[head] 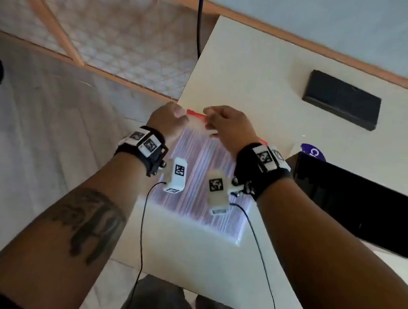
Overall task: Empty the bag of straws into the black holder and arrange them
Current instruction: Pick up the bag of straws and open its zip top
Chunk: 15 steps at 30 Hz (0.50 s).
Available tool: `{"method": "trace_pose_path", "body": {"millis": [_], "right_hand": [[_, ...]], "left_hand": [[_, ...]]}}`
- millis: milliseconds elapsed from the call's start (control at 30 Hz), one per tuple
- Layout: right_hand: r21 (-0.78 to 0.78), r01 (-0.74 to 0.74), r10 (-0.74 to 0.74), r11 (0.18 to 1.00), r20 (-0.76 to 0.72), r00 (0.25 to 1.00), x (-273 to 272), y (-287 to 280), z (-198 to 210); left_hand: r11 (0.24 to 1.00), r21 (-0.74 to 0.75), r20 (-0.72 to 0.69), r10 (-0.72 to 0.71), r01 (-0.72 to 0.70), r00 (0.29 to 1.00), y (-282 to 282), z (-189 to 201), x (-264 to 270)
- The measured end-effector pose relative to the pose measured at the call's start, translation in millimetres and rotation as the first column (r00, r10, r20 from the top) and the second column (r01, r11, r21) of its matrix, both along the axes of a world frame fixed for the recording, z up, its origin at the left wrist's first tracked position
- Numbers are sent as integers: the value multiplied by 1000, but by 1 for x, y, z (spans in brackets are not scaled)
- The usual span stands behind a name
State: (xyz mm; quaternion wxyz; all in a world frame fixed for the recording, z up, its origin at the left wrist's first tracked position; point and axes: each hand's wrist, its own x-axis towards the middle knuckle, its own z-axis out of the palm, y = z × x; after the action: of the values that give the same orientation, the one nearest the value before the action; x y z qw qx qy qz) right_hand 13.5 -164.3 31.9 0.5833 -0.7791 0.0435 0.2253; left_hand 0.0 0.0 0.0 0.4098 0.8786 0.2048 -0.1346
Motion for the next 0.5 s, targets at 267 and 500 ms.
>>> {"method": "trace_pose_path", "body": {"millis": [267, 500], "right_hand": [[-675, -227, 277, 702, -35, 960, 45, 11, -47], [-759, -324, 467, 565, -30, 884, 54, 15, -54]], "left_hand": [[991, 40, -20, 129, -128, 991, -17, -30, 24], [974, -141, -6, 177, -176, 984, -9, -36, 25]]}}
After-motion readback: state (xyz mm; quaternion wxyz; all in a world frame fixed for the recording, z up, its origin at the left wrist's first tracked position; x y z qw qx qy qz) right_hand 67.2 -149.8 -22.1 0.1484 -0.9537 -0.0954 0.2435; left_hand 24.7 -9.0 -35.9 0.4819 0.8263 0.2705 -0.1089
